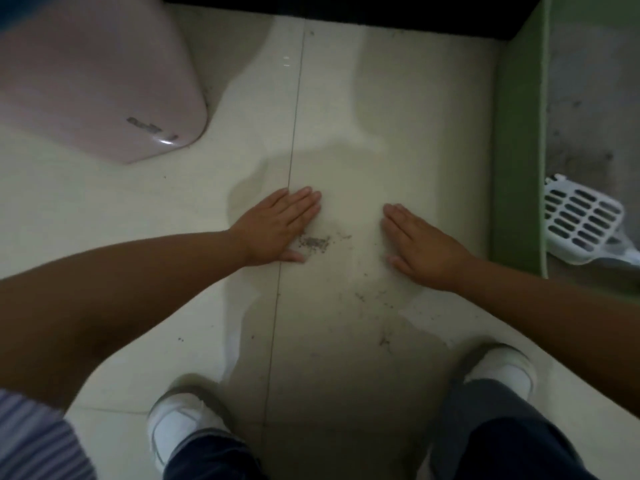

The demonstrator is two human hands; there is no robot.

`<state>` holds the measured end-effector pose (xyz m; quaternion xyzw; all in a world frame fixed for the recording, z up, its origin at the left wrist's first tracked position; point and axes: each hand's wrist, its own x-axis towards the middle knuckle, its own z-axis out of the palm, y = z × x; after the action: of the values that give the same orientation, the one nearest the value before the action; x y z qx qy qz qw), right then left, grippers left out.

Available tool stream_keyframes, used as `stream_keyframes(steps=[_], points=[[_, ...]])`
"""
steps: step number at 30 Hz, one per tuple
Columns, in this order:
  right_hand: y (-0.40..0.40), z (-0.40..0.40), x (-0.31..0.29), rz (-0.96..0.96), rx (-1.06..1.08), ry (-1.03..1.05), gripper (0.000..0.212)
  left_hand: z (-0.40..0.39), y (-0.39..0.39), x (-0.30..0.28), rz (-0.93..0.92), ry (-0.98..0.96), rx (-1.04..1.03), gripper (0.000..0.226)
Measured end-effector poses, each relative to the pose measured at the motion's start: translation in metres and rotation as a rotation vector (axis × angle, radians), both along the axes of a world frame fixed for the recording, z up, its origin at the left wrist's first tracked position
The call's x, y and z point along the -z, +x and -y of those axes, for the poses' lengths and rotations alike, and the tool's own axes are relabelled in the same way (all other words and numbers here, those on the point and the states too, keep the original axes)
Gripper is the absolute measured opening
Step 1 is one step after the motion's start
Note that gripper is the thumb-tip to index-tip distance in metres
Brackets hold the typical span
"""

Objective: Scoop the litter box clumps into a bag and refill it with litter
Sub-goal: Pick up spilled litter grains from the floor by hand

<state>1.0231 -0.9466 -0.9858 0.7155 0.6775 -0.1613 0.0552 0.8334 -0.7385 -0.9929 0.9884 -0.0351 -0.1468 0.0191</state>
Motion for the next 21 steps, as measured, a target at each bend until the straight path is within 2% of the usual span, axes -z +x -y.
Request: stream_keyframes(steps=[2, 6, 7, 8, 11, 17, 21], points=[[-0.010, 0.004, -0.008, -0.008, 0.066, 0.006, 0.089, -0.003, -0.003, 0.000, 0.013, 0.002, 0.033, 0.081], [-0.040, 0.010, -0.011, -0.175, 0.301, -0.131, 0.109, -0.002, -0.027, 0.006, 0.065, 0.004, 0.037, 0.089], [-0.051, 0.008, -0.007, -0.211, 0.360, -0.106, 0.113, 0.000, -0.033, 0.008, 0.070, -0.001, 0.013, 0.090], [-0.063, 0.004, -0.002, -0.219, 0.430, -0.055, 0.112, 0.002, -0.038, 0.010, 0.065, 0.002, -0.015, 0.089], [-0.091, -0.011, 0.008, -0.155, 0.538, 0.019, 0.090, -0.003, -0.048, 0.013, 0.080, 0.029, -0.114, 0.083], [-0.102, -0.036, 0.005, -0.196, 0.355, -0.066, 0.067, -0.001, -0.064, 0.012, 0.114, -0.022, -0.219, 0.068], [-0.093, -0.046, 0.009, -0.148, 0.108, 0.028, 0.062, 0.003, -0.068, 0.012, 0.106, -0.076, -0.205, 0.064]])
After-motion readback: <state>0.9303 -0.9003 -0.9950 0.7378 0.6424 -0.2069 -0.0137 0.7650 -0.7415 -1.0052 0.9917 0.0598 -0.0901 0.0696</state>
